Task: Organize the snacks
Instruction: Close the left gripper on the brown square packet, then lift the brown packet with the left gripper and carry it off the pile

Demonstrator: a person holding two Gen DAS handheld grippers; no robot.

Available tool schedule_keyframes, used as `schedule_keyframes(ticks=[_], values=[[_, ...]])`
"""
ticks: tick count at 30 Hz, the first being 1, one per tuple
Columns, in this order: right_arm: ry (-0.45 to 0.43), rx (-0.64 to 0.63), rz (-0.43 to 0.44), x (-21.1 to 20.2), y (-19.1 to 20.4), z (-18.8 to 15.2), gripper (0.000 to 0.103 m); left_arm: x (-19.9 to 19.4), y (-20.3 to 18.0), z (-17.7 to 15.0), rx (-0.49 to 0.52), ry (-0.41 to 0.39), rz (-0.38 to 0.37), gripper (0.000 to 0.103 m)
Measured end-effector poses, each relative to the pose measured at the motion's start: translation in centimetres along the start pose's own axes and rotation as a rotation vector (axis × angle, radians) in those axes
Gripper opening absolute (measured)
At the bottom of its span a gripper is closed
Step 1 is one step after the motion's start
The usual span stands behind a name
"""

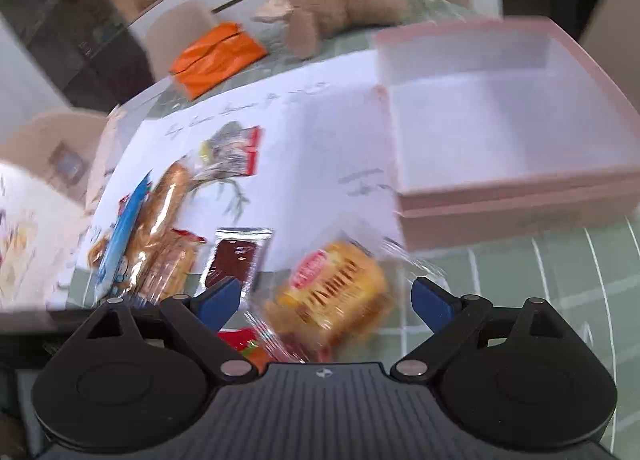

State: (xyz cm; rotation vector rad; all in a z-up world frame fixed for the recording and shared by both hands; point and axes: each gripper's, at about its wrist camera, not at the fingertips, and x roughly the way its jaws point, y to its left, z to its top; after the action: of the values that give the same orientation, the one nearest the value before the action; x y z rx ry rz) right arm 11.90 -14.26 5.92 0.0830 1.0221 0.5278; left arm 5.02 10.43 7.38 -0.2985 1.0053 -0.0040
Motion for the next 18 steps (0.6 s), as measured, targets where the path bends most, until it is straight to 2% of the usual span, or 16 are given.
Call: schedule_keyframes(ticks=[2, 4, 5, 6, 8, 9, 12, 14, 15, 17, 18], values=[[0.044, -0.078, -0.017, 1.1, 0.5, 0.0, 0.092, 1.0, -1.0, 0.7, 0.039, 0.014, 0.037, 0.046], [0.069, -0.199, -0.025, 1.2, 0.8, -0.4, 0.080, 2.5, -2.5, 0.9, 0.085, 0.016, 0.110, 0.046], [0.068, -0.272, -0.016, 0.6, 0.7, -0.9, 0.068, 3.3, -3.2, 1.0, 0.098, 0.019, 0.153, 0.046], [0.075, -0.338, 0.015, -0.1, 0.2, -1.4, 0.062, 4.3, -3.8, 1.1, 0.104, 0.024, 0.196, 0.046], [0.118, -0.429, 0.071, -1.6, -1.6, -2.4, 0.030, 5.7, -4.5, 1.1, 0.094, 0.033, 0.237, 0.050], [0.135, -0.464, 0.106, -2.2, -2.6, -2.7, 0.026, 5.9, -4.6, 1.0, 0.058, 0.008, 0.247, 0.050], [0.123, -0.560, 0.160, -4.1, -6.6, -3.0, 0.024, 6.4, -4.0, 1.2, -0.090, -0.020, 0.237, 0.052], [0.109, -0.586, 0.209, -5.2, -9.4, -2.6, 0.025, 6.7, -4.1, 1.4, -0.115, -0.040, 0.250, 0.053], [0.113, -0.571, 0.226, -5.5, -10.8, -2.2, 0.029, 6.8, -4.4, 1.4, -0.121, -0.048, 0.263, 0.053], [0.163, -0.523, 0.264, -5.6, -13.2, -1.2, 0.044, 7.0, -4.8, 1.4, -0.141, -0.066, 0.288, 0.055], [0.192, -0.523, 0.275, -5.6, -14.0, -0.8, 0.046, 7.0, -5.0, 1.3, -0.152, -0.072, 0.297, 0.055]])
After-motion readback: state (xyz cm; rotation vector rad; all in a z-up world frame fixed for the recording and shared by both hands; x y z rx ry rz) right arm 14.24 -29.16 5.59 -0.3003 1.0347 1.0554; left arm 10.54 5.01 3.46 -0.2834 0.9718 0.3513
